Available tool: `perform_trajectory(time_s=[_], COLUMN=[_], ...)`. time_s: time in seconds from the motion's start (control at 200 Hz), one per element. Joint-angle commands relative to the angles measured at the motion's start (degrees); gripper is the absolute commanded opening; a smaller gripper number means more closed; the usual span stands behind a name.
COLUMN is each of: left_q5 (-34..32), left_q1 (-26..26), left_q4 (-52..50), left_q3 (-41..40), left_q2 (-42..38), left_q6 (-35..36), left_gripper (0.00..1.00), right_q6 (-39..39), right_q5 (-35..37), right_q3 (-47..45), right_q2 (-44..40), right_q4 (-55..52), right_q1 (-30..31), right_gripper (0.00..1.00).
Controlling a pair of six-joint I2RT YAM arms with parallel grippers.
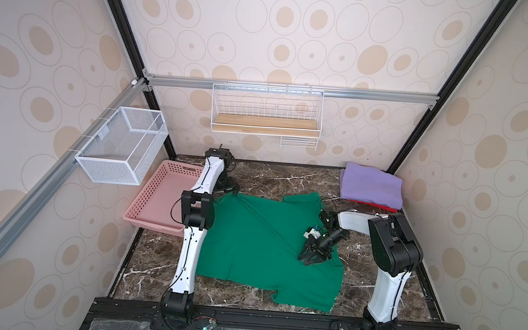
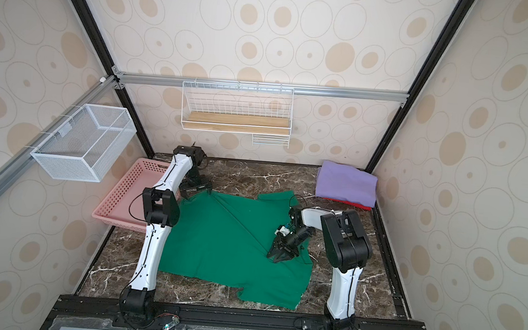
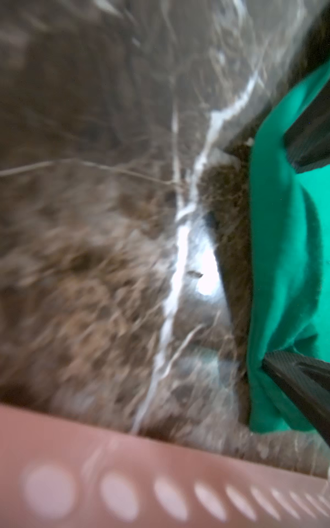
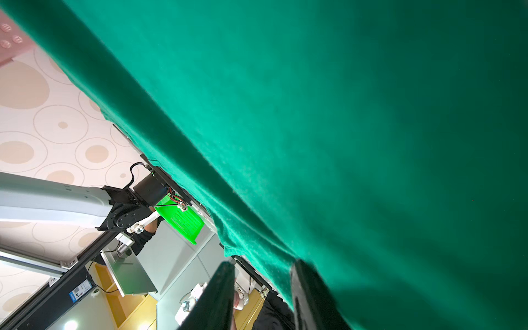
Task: Fold and stack t-shirts
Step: Smooth out the T-shirt at the center of the board.
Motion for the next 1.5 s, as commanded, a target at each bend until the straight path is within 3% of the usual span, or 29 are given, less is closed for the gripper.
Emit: perform_trajectory(time_s=[0.0, 0.165, 0.275, 0.451, 0.726, 0.856, 1.002, 1.232, 1.492], left_q5=[1.51, 0.65, 1.34, 2.08, 7.06, 7.55, 6.32, 2.42, 4.72], left_q1=[3.02, 5.32, 7.64, 2.69, -16.40, -21.62, -21.88, -21.24, -21.04], left_q4=[8.77, 8.55, 8.08, 8.51, 12.40, 16.61, 18.69, 14.97, 14.41], left_q3=[-2.31, 4.00, 1.74, -11.88, -40.01, -55.32, -67.39, -70.51, -78.31], left_q2=[-4.22, -3.38, -5.61, -15.23, -29.64, -34.86, -37.50, -38.20, -47.05], left_q6=[-2.60, -0.94, -2.70, -1.68, -6.16, -6.34, -4.63, -0.21, -2.93], left_gripper=[0.99, 0.99, 0.99, 0.99, 0.99, 0.99, 0.99, 0.99, 0.99], right_q6=[2.05, 2.02, 1.97, 1.60, 0.31, -0.50, -0.09, 0.29, 0.91], right_q5=[6.78, 6.33, 6.41, 6.39, 10.42, 12.56, 13.84, 22.13, 31.30], right_q3=[-2.98, -2.62, -3.10, -1.98, -0.92, 0.32, 0.27, 0.84, 1.39], right_q2=[4.46, 4.84, 4.31, 5.09, 1.09, 1.97, 2.77, 2.77, -3.02], right_q4=[-0.29, -0.33, 0.02, -0.97, -3.85, -5.96, -6.73, -10.97, -15.31], right_q1=[0.63, 0.67, 0.77, 1.40, 1.49, -0.05, -5.04, -12.88, -15.99], right_gripper=[0.40, 0.40, 0.40, 0.40, 0.40, 0.40, 0.40, 0.39, 0.37])
